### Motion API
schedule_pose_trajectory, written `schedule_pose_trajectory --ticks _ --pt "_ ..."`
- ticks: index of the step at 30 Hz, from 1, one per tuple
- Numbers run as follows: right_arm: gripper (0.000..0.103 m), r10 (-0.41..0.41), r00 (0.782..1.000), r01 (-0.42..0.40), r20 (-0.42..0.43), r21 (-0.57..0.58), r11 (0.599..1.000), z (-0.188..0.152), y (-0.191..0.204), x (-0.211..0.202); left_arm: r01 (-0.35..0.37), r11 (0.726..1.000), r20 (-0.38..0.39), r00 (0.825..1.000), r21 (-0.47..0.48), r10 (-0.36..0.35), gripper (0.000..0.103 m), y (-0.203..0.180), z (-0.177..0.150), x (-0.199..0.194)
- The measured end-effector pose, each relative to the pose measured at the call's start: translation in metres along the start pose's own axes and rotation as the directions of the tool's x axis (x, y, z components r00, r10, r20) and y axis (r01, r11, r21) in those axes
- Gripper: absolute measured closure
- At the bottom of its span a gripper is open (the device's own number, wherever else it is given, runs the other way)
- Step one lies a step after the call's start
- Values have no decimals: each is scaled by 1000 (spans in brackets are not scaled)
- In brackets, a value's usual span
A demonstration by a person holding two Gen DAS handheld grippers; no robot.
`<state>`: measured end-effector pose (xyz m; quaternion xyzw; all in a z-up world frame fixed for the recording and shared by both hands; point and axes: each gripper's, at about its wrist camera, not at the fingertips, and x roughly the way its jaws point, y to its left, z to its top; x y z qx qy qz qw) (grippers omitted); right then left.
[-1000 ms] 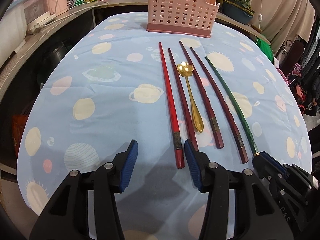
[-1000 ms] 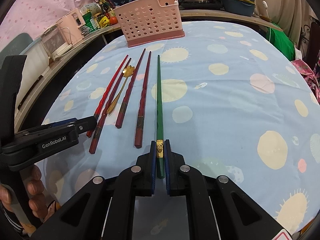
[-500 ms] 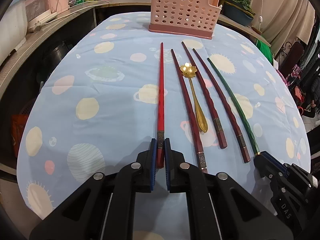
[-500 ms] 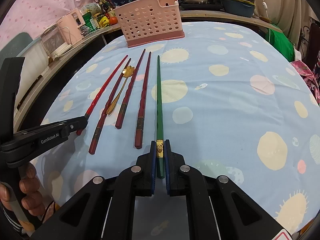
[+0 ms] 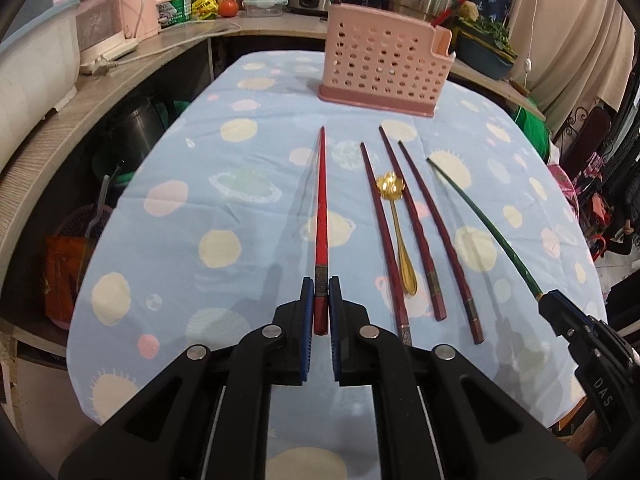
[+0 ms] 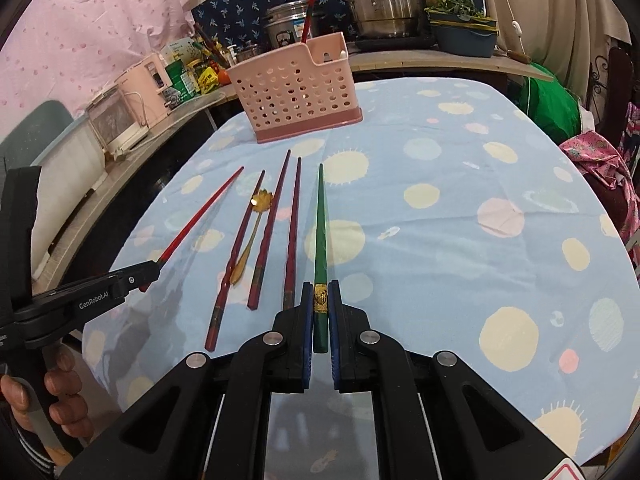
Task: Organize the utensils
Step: 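Lift and lower the red chopstick into the pink basket while the right tool inserts the green one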
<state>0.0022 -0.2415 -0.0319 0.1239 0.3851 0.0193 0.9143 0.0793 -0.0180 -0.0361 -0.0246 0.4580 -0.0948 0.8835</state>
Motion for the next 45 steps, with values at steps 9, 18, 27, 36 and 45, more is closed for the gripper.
schedule_pose_trajectory --ticks 9,18,27,36,45 --pt "96 8 993 -9 120 3 1000 44 -1 -28 9 1000 62 998 -15 -9 96 2 30 -30" --pt "96 14 977 -16 211 7 1000 84 -3 -45 8 1000 151 989 -28 -4 96 6 67 -57" --pt "96 44 967 -47 251 4 999 122 -2 -53 24 999 223 975 -44 -14 96 10 114 -76" --pt "96 51 953 -48 300 -17 999 162 3 -59 54 998 267 963 -41 -41 96 11 153 -87" --pt "96 85 936 -83 343 -22 996 211 11 -58 99 995 331 939 -3 -92 96 -6 200 -108"
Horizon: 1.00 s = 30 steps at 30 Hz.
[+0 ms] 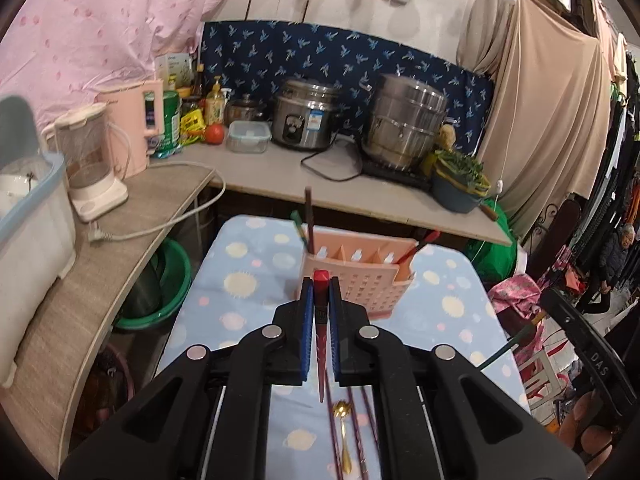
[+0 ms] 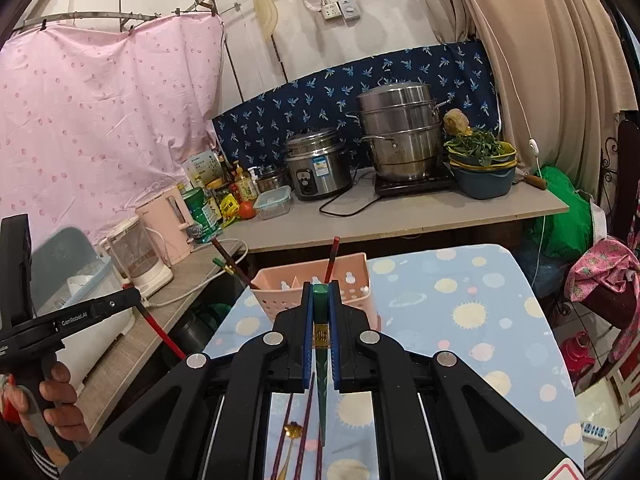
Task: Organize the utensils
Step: 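Lift and lower the red chopstick into the pink basket while the right tool inserts the green one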
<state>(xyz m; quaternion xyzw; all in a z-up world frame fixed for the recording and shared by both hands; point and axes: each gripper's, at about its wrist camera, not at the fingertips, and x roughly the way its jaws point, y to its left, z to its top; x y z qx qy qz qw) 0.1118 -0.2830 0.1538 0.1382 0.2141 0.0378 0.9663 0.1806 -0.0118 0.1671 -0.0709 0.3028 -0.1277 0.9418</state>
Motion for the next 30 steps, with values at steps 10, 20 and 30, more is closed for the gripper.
schedule_pose_trajectory --ticks 10,20,30 --pt "96 58 992 -64 110 52 997 86 7 36 -2 1000 157 988 12 0 96 -20 85 7" --pt "96 22 989 -32 146 66 997 120 4 103 -37 999 234 972 6 35 96 -23 130 52" --pt "96 2 1000 -5 30 79 997 91 -10 167 -51 999 156 987 8 49 96 -14 107 107"
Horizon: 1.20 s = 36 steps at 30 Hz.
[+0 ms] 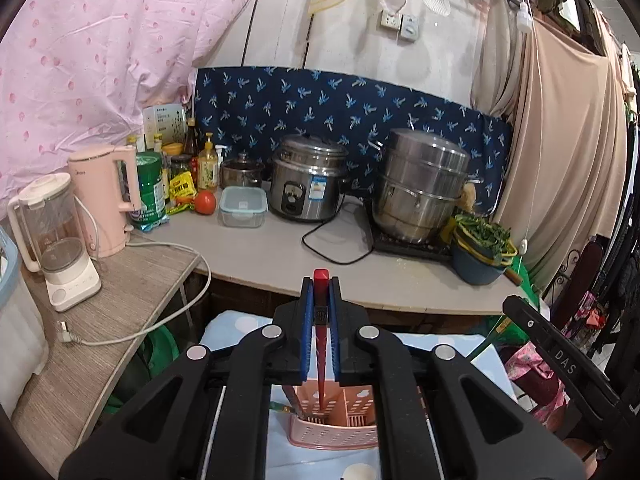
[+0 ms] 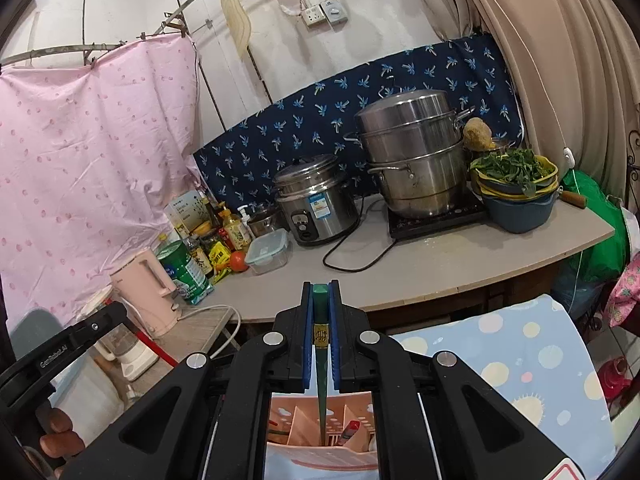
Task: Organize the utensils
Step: 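Lift and lower the red chopstick into the pink basket while the right tool inserts the green one, then open both tools to release the chopsticks into the basket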
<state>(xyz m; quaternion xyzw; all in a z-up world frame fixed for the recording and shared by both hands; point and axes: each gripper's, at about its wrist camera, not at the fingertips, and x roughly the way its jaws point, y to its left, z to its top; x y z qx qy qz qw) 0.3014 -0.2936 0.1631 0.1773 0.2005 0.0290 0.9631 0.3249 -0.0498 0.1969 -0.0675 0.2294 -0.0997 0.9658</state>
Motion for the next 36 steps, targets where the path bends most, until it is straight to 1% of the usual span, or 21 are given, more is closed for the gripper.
schedule_pose_trajectory --ticks 5,9,11,13,14,17,19,21,25,27,29,32,36 --pt "96 -14 999 14 -51 -7 1000 -17 -5 17 -7 1000 -42 999 -5 7 96 4 -13 14" --pt "96 -15 997 14 -79 -11 1000 -22 -9 22 -9 1000 -55 998 3 9 96 5 -19 17" --pt "96 -18 997 17 -80 -10 1000 -25 -10 20 -8 1000 -65 998 -2 8 96 6 -20 19" --pt "93 -20 997 19 -73 -10 1000 -26 -10 17 -4 1000 -71 997 -11 4 95 8 -21 20" --pt "91 -19 997 18 -76 -11 1000 -26 -10 16 -14 1000 -69 998 -15 13 95 9 -22 19" --pt "90 -25 997 22 -74 -30 999 -26 -7 13 -16 1000 -77 997 -23 14 95 11 -23 19" --pt "90 -28 997 25 -67 -47 999 -27 -5 8 -15 999 -83 996 -31 13 90 13 -24 17" --pt "90 -22 998 19 -66 -52 998 -28 -3 3 -19 999 -81 997 -31 17 80 13 -25 14" --pt "89 -23 997 19 -78 -56 998 -35 -3 -8 -35 999 -74 997 -1 34 79 10 -31 2" --pt "86 -42 996 37 -78 -69 997 -40 -1 -17 -43 999 -73 996 11 43 79 10 -35 -5" --pt "84 -43 996 36 -81 -84 996 -45 1 -25 -48 999 -76 996 22 50 79 10 -41 -12" --pt "84 -36 994 26 -101 -104 994 -55 3 -37 -61 997 -96 993 39 64 79 11 -52 -20" --pt "83 -41 992 24 -121 -138 990 -76 7 -57 -100 992 -111 988 78 108 79 10 -71 -29"
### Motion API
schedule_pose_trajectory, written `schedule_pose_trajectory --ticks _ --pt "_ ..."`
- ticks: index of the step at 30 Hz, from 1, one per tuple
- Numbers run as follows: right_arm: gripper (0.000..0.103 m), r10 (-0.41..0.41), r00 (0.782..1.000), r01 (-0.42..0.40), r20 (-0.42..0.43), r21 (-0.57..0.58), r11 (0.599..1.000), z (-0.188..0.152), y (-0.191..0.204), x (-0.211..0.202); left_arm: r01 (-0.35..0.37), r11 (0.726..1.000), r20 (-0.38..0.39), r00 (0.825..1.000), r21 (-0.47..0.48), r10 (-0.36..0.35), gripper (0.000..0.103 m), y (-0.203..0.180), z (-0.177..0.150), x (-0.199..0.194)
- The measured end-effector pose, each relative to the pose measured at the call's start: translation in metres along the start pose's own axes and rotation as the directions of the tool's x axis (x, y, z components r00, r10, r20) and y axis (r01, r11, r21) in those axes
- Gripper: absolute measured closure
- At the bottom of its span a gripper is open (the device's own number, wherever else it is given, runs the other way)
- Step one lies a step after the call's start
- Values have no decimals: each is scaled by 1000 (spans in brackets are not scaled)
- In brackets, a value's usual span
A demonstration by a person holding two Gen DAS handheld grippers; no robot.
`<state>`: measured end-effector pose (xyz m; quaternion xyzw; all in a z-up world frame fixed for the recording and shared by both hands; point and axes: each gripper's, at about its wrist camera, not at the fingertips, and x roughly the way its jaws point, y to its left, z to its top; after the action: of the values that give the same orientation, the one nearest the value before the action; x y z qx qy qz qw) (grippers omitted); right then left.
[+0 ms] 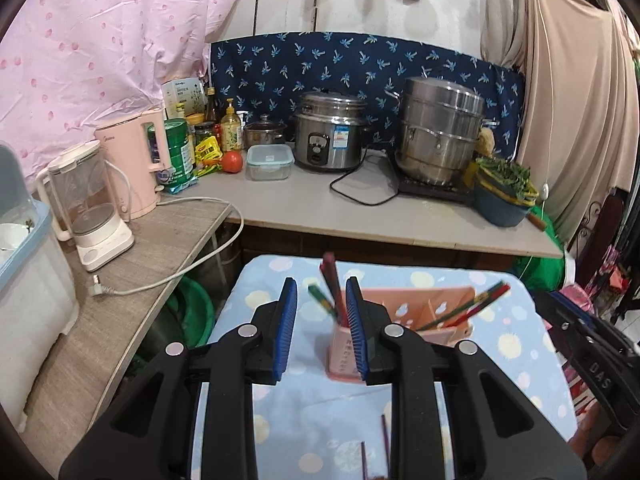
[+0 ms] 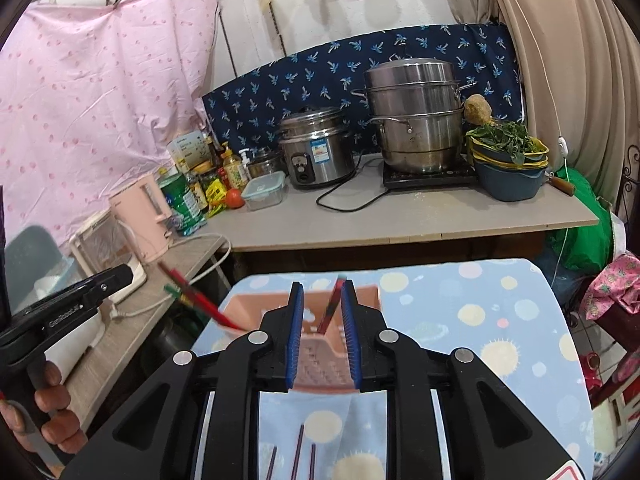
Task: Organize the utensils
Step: 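Open both tools to release the chopsticks into the basket, then move both open tools back down toward the dark-red chopsticks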
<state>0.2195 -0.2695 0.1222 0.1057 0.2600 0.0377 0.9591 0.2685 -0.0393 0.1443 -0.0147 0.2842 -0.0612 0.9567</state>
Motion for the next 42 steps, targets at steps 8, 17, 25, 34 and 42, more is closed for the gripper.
schedule_pose_trajectory --ticks 8,17,25,34,42 --pt "80 -21 998 18 -57 -57 998 -50 12 -23 -13 1000 -60 998 27 15 79 3 -47 -13" --pt "80 -43 986 28 -160 -91 995 -125 20 -42 -26 999 -128 991 23 28 73 15 -111 -26" --pt "80 -35 964 15 -265 -80 997 -188 21 -56 -18 1000 -203 979 20 21 73 21 -169 -37" --pt "80 -34 941 12 -337 -67 998 -238 24 -64 14 1000 -274 962 25 -7 73 15 -219 -44" --pt "80 -20 922 4 -388 -41 999 -265 24 -60 31 999 -333 943 30 -19 73 10 -249 -46"
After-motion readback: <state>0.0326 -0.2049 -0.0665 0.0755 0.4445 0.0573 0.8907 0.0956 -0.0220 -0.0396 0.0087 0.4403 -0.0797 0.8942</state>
